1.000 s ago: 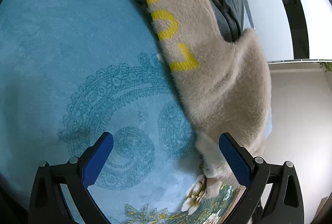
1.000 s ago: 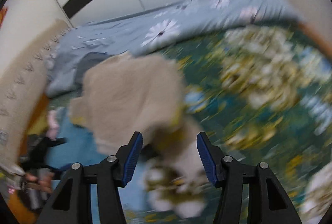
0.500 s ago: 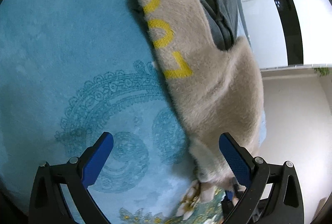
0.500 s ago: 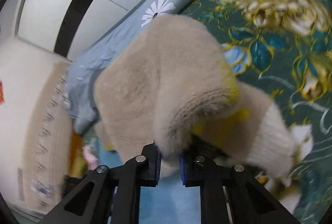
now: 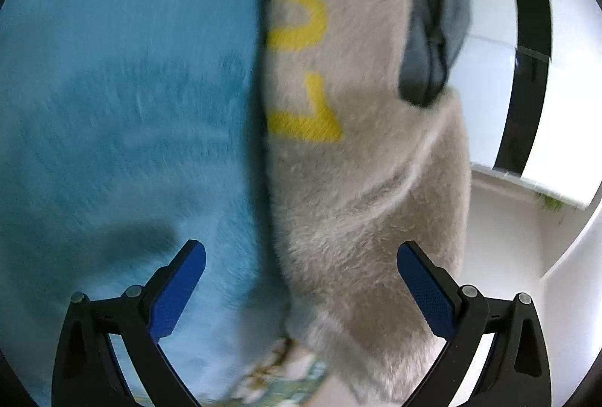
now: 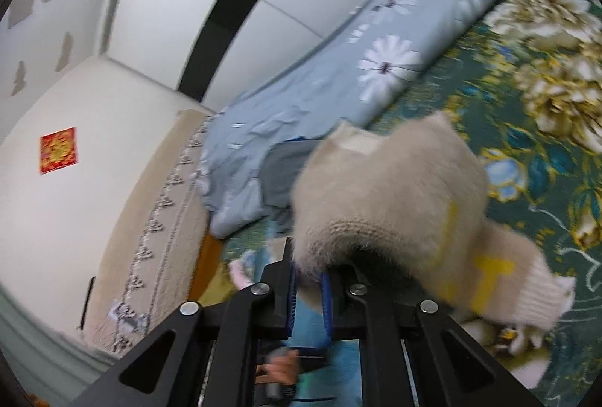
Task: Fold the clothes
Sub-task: 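Grasp the lettered sleeve with the left gripper while the right gripper holds the body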
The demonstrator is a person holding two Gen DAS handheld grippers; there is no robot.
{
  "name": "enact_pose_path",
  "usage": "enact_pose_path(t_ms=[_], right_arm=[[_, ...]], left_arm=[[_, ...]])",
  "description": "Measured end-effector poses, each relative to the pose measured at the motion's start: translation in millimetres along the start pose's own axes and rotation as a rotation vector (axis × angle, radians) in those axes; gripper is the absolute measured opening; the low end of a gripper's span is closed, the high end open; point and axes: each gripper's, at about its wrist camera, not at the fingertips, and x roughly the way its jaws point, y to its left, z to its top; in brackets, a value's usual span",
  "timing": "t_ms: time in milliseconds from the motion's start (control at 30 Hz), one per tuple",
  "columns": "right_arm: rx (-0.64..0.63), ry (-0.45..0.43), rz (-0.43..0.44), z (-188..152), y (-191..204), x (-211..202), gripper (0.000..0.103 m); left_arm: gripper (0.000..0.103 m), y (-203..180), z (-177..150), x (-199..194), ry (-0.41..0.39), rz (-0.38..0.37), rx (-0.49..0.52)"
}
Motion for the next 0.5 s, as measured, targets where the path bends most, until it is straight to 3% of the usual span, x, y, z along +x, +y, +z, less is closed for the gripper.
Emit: enact_pose_path(t_ms=[300, 367, 433, 500], right_arm=[[-0.013, -0.001, 0.006, 7, 14, -4, 0.011], [0.008, -0.006, 0.005, 7, 9, -5, 0.011], [0.014, -0.008, -0.005, 7, 8, -5, 0.011], [0.011, -0.005, -0.013, 7, 8, -5, 0.011]], left_arm=[[0.101, 17, -5, 35, 0.008, -0.244, -0.260], [0.086, 12, -1, 33, -0.002, -0.260, -0.244], [0.061, 6, 5, 33, 0.007, -0.203, -0.198], [0.048, 6, 8, 34, 0.020, -0.159, -0.189]])
